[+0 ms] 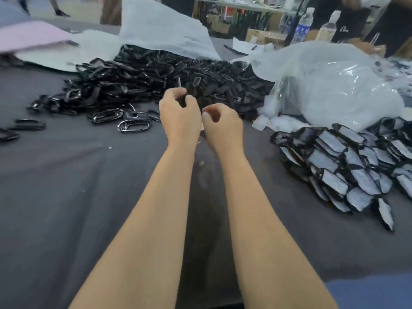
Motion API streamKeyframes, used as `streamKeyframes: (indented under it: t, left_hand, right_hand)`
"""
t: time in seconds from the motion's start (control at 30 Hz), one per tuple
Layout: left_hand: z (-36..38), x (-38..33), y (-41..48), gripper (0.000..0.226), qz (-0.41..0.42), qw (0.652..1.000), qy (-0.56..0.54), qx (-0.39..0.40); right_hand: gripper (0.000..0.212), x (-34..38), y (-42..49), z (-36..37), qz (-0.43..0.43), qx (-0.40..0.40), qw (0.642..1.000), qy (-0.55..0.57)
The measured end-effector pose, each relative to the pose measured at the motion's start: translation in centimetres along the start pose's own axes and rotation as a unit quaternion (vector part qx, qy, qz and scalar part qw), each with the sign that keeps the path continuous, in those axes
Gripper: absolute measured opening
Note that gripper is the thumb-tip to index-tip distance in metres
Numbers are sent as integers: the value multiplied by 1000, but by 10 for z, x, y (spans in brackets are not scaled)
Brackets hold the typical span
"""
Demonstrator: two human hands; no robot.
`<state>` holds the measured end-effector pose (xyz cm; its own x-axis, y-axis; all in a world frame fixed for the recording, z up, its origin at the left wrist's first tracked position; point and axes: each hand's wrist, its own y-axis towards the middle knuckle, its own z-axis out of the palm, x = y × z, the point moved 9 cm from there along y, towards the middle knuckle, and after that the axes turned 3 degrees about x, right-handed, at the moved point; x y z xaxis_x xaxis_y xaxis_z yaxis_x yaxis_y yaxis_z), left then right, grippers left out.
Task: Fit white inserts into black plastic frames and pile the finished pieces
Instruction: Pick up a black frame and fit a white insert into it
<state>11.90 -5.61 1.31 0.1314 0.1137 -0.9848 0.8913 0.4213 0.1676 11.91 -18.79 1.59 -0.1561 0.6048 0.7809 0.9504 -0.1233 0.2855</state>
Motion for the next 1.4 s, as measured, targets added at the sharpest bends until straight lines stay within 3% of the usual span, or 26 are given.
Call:
streamKeyframes:
  t: [0.13,0.37,0.47,0.57,0.67,0.77,0.87,0.97,1.03,1.13,1.23,1.4]
  left_hand:
    - [-63,23,17,22,-54,994,-50,-78]
    - [-122,62,32,27,-144,970,-85,-179]
    - [-118,71,33,27,-175,964,-109,-168]
    - [-107,66,36,21,-159,976,-53,-140]
    - [-79,66,35,34,-154,985,-34,-63]
    - [-52,70,28,28,-153,986,-67,-16]
    - [-34,72,18,17,-160,978,-134,-21]
    - [-20,72,10,15,-153,969,-192,-10]
    - [-14,69,6,16,-138,973,-187,7]
    - [-9,67,4,15,-119,977,-174,24]
    - [-11,66,4,15,-109,979,-168,28]
    - [-13,65,5,16,-101,982,-156,23]
  right_hand:
    - [30,33,-5,84,-38,124,990,-53]
    - [34,56,-15,151,-102,191,957,-194]
    - [28,53,-11,144,-94,147,969,-177]
    - [27,50,-10,123,-93,107,987,-73]
    - [25,48,-7,94,-112,70,990,-39]
    - [29,40,-4,64,-125,52,990,-28]
    - [35,7,2,28,-49,12,999,-19]
    - [42,-39,6,10,92,13,973,-209]
    - [38,-50,3,14,119,38,959,-256]
    - [20,-46,4,18,97,24,974,-205]
    - [10,-48,7,7,93,-20,994,-46]
    - [5,-57,6,-8,109,-73,986,107]
